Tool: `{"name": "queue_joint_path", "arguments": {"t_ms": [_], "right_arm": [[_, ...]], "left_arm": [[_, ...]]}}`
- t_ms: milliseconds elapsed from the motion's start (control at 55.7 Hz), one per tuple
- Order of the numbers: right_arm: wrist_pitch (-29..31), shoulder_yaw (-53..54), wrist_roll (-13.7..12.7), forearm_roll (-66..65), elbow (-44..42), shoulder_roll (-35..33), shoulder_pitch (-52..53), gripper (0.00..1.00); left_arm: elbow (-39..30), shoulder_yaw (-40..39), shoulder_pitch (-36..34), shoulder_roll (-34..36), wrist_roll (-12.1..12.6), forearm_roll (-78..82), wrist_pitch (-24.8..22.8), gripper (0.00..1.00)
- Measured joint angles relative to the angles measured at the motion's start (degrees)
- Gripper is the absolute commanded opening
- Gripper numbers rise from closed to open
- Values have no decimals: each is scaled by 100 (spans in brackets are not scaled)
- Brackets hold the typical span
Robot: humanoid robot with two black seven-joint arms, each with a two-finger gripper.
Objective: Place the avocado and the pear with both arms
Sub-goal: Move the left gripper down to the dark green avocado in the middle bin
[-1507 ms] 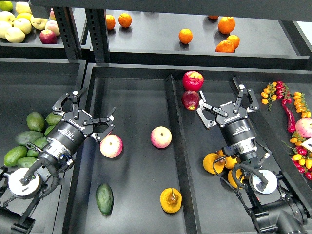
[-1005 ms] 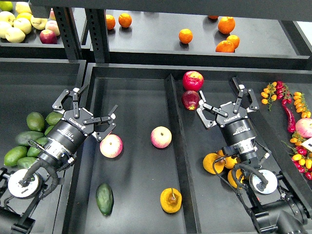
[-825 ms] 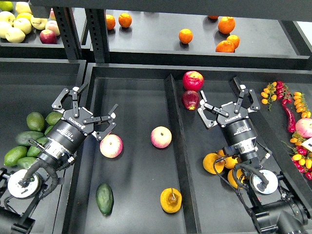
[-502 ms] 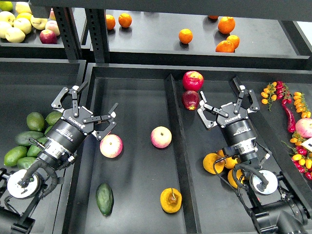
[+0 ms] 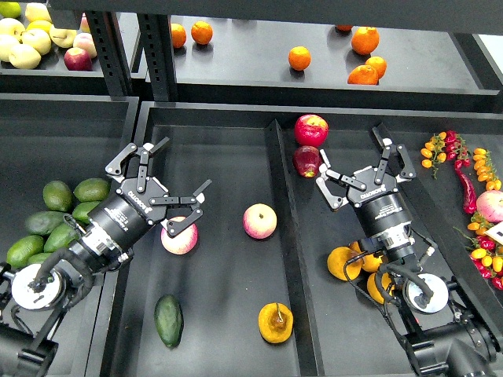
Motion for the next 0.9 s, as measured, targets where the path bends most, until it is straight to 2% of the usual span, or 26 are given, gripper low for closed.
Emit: {"name": "queue_joint_path", "arguments": {"t_ms": [90,269,395,628,646,772,897], "right_arm": [[0,14,-95,0,-33,-1,33,100],[-1,20,-142,0,-154,0,172,100],[0,20,-159,0,-186,0,208,100],[26,290,-166,7,-377,0,262,100],[31,352,-165,7,-446,0,293,100],[36,542,-158,9,-553,0,357,100],[32,674,-158,9,-610,0,368,100]], "left_arm": [[149,428,-400,534,7,-382,9,91],[495,2231,-1576,2319,10,-1444,-74,91],[535,3215,-2268,3143,9,-1803,-168,91],[546,5344,-3617,3521,8,-1633,-465,93],[548,5844,-3888,3541,8,-1412,-541,93],[586,6846,-4330,3422,8,-529,-688,93],[740,7487,-4498,3173,8,353,-719,93]]}}
